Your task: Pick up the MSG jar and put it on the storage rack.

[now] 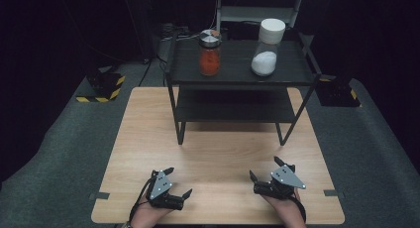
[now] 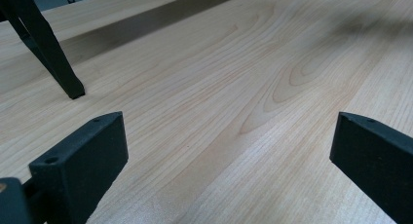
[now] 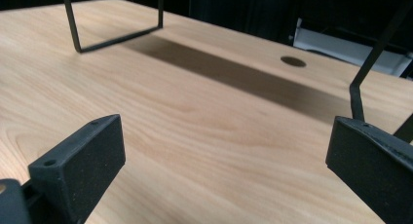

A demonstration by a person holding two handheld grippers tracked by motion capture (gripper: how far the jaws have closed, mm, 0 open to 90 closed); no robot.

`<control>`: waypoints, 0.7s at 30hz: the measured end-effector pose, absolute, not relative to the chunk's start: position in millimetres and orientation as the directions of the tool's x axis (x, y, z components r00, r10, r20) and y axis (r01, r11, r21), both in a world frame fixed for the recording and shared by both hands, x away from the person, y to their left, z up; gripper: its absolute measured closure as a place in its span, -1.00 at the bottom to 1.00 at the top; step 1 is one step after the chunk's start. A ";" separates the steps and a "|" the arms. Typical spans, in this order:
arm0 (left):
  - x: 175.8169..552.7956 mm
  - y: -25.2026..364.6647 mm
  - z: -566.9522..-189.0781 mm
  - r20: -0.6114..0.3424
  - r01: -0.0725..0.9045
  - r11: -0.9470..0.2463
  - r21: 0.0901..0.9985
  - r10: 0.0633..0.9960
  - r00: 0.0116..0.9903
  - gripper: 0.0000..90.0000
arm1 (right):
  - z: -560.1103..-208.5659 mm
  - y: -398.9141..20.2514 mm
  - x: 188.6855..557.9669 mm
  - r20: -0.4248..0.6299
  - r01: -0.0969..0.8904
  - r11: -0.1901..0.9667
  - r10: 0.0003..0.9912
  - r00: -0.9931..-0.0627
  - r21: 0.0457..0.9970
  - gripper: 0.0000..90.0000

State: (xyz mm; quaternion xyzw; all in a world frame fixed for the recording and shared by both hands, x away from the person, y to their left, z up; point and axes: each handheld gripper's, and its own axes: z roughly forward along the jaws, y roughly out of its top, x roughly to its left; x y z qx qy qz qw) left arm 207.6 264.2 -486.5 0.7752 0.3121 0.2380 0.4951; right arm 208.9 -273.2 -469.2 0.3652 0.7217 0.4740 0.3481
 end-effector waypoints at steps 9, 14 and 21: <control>206.9 263.5 -486.6 0.069 0.241 -0.321 0.916 0.718 0.693 -0.99 | -478.8 -273.7 205.0 -0.184 0.215 0.321 0.854 -0.486 0.922 -0.99; 205.9 261.9 -486.3 0.086 0.230 -0.337 0.913 0.710 0.698 -0.99 | -480.9 -274.1 204.2 -0.190 0.239 0.337 0.855 -0.483 0.911 -1.00; 205.8 261.9 -486.3 0.091 0.225 -0.342 0.913 0.706 0.702 -0.98 | -479.8 -270.0 201.1 -0.219 0.237 0.367 0.849 -0.480 0.900 -1.00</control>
